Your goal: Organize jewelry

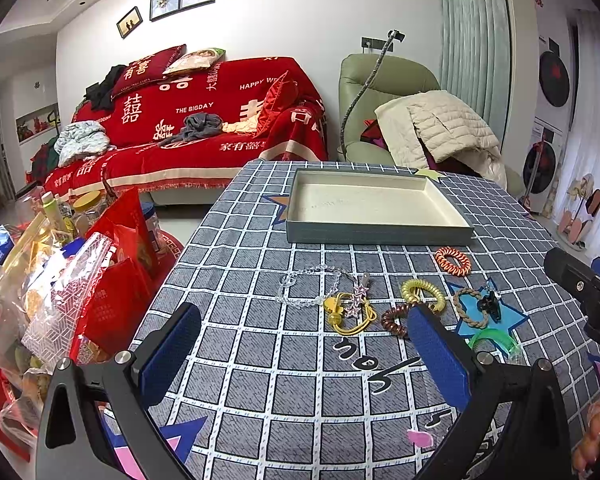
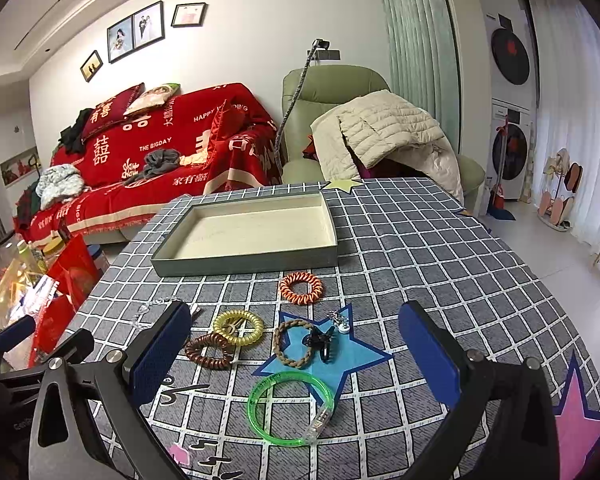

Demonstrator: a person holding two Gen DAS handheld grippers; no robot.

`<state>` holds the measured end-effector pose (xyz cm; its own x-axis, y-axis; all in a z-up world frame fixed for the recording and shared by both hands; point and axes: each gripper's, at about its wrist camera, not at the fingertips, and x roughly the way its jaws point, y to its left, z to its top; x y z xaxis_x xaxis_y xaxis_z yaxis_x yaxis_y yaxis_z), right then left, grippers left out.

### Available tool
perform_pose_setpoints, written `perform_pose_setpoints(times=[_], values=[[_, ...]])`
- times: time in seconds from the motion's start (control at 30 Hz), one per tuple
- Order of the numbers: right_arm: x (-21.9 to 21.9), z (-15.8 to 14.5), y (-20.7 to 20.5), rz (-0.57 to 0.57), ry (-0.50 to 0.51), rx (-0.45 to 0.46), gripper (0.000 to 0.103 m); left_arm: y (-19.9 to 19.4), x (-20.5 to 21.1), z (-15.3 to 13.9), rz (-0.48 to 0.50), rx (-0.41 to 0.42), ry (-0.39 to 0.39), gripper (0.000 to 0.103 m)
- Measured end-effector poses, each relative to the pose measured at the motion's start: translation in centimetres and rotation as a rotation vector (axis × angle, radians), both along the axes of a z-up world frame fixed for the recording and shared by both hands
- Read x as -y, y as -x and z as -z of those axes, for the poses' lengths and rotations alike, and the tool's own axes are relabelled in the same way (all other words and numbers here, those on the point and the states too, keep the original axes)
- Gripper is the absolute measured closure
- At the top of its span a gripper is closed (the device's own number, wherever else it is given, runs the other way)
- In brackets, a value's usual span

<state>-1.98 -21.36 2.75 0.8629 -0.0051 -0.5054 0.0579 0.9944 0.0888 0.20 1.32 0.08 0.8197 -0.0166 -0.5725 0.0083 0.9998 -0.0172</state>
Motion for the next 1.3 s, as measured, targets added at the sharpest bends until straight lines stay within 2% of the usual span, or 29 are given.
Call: perform_pose_setpoints(times=[1.3], values=[[-0.54, -0.12, -0.02, -0.007, -0.004, -0.005, 0.000, -0.14, -0.52, 0.06, -0.015, -0.003, 0.003, 0.000]])
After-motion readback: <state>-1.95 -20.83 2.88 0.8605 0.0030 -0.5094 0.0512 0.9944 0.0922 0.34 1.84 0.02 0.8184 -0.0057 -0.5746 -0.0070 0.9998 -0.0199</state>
